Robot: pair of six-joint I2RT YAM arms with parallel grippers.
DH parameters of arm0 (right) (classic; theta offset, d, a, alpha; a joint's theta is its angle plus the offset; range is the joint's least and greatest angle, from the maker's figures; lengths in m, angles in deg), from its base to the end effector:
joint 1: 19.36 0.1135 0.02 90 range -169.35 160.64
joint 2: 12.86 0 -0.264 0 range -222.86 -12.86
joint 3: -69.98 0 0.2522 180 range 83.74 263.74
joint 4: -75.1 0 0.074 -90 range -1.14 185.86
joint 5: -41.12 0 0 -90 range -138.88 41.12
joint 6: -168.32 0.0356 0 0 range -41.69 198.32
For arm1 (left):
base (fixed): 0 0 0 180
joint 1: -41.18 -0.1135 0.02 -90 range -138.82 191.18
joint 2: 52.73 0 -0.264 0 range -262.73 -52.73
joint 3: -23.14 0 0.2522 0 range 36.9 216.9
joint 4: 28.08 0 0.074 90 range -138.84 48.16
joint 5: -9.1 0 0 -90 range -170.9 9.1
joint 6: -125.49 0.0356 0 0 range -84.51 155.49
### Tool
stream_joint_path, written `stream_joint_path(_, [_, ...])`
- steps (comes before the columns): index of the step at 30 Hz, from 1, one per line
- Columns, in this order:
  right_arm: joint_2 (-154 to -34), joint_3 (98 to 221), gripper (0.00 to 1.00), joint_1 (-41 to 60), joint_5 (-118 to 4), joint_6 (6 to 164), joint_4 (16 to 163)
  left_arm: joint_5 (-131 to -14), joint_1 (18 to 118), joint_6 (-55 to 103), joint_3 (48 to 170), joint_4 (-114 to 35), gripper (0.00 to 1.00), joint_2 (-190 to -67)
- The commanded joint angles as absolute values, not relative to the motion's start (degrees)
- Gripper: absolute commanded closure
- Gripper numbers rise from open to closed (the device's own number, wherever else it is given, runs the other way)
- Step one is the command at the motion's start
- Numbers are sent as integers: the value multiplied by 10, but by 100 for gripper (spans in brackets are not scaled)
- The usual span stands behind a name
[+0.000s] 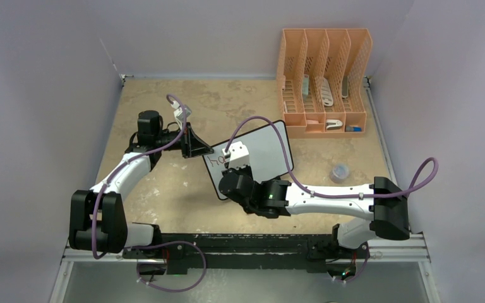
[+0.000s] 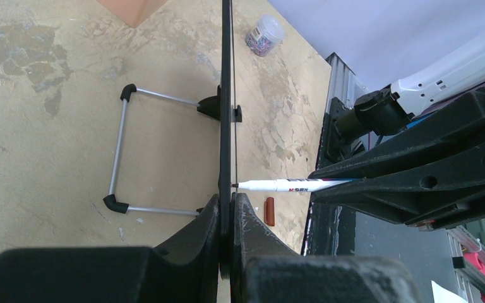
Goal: Write a sentence on the whiteboard
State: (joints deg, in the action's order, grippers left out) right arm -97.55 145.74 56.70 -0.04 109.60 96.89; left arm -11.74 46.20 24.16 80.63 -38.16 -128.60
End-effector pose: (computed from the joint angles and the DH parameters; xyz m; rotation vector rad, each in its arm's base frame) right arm 0.1051 0.3123 0.2874 -0.2654 1.9113 0.3539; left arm 0.2671 -0.0569 0.2487 0.6509 1.8732 -1.4071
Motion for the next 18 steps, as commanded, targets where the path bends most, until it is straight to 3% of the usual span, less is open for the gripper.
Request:
stream_joint_path(1, [-956,1453,100,559,36,1111,983,-99,478,258,813,-394,100,-1295])
stream_joint_path(18, [-926,1452,100,557,19,1097,962,-101,478,258,814,-395,100,-1295])
